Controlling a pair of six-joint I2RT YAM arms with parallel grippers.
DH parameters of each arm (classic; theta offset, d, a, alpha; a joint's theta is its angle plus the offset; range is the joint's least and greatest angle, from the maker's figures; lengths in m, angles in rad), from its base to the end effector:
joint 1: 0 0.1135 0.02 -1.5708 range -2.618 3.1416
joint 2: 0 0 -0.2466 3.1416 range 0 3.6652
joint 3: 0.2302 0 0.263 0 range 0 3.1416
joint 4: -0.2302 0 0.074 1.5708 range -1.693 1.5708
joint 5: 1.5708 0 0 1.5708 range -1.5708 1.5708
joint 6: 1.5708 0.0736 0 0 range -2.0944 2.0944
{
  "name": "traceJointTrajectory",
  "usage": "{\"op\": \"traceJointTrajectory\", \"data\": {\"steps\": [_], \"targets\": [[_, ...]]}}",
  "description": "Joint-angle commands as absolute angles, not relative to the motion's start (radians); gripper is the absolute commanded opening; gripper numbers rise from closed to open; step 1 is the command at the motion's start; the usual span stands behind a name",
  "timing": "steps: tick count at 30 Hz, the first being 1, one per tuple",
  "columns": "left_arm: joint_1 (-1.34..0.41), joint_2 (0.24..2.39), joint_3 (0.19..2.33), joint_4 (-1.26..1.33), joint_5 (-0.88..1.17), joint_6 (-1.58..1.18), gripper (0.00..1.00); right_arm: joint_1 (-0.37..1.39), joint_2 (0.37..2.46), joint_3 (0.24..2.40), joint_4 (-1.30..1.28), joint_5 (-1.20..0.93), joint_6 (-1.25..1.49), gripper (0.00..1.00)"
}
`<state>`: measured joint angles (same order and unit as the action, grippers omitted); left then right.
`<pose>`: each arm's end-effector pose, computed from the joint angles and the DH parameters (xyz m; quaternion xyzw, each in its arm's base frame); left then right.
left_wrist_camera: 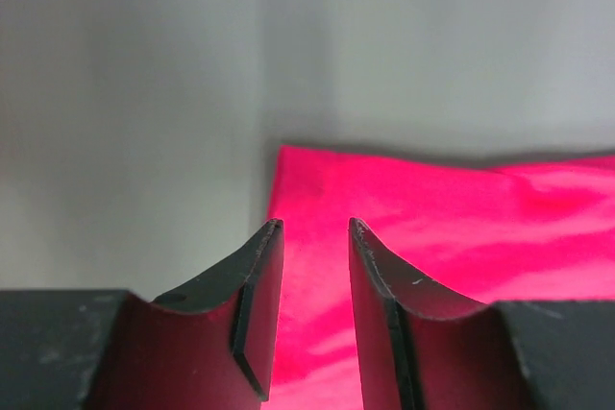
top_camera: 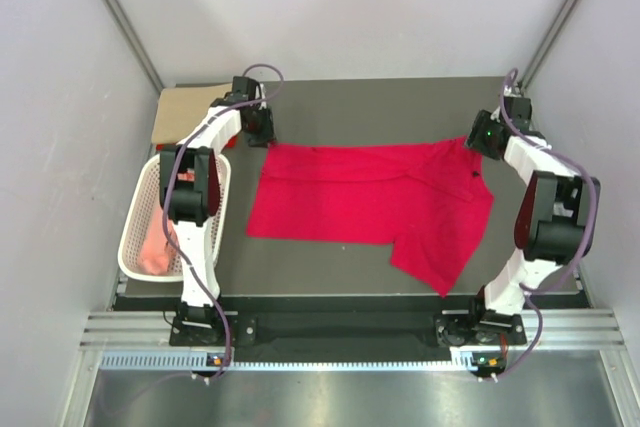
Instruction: Fold and stack the t-shirts
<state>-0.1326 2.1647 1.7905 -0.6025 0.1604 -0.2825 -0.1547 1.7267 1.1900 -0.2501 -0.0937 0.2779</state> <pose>0.4944 -0.0778 0.1586 -0.0480 0.9522 -0.1351 0.2697 0.4092 -0.0568 0.1735 0.1807 0.9055 0.0667 0.3782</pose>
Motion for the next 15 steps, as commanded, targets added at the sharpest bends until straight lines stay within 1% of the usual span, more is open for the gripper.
{"op": "traceJointTrajectory", "data": {"steps": [1,5,12,14,15], "targets": [[-0.135,2.209,1.839,-0.632,0.144,-0.232,0.39,-0.189,1.785,1.295,-0.236,-0.143,0.224,0.50],[-0.135,2.246,1.870,-0.630,0.149,-0.219,0.39,-0.198,1.854,1.351,-0.245,-0.153,0.201,0.50],[-0.135,2.284,1.884,-0.609,0.115,-0.212,0.39,-0.213,1.966,1.399,-0.210,-0.209,0.198,0.42],[-0.135,2.287,1.881,-0.595,0.115,-0.213,0.39,-0.213,1.989,1.408,-0.193,-0.221,0.196,0.41],[-0.135,2.287,1.882,-0.582,0.130,-0.213,0.39,-0.216,1.994,1.410,-0.186,-0.236,0.198,0.40]]}}
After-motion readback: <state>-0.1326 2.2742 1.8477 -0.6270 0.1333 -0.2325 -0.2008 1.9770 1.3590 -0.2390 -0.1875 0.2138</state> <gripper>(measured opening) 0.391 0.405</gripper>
